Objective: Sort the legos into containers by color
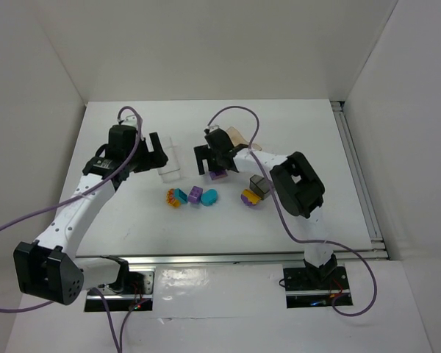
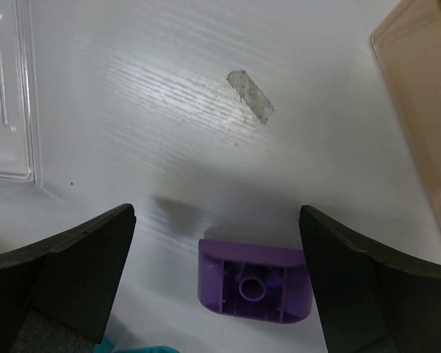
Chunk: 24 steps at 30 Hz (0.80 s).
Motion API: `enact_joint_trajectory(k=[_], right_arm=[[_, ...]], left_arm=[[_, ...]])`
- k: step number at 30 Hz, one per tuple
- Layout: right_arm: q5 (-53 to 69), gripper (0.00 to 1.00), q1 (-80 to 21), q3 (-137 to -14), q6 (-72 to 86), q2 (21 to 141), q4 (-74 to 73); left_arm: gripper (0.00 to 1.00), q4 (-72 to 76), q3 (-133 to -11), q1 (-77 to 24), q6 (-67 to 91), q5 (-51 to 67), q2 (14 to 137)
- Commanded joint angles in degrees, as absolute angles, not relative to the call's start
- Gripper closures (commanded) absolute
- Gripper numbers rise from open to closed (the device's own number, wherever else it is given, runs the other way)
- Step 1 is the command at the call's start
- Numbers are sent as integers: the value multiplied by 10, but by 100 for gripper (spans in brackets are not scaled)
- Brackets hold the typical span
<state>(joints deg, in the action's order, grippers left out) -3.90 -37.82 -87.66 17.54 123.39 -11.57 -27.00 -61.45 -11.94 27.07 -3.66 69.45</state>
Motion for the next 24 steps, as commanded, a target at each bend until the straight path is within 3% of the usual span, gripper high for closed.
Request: enact_joint_trajectory(k=[1,15,19,24], right_arm=[[-49,0,-383,-847,180,1202,-123],[-19,0,-411,-761,218,1157,-151],[-74,1,-429,-766,213,1165,-166],[-166,12,-440,-805,218,1201,-210]], left_arm=[[3,-268,-647,-120,260,-31,702],[3,-273,-635,-120,271,-25,702],[3,-273,-635,-120,276,-25,702],[3,-273,-635,-120,276,-18,702]])
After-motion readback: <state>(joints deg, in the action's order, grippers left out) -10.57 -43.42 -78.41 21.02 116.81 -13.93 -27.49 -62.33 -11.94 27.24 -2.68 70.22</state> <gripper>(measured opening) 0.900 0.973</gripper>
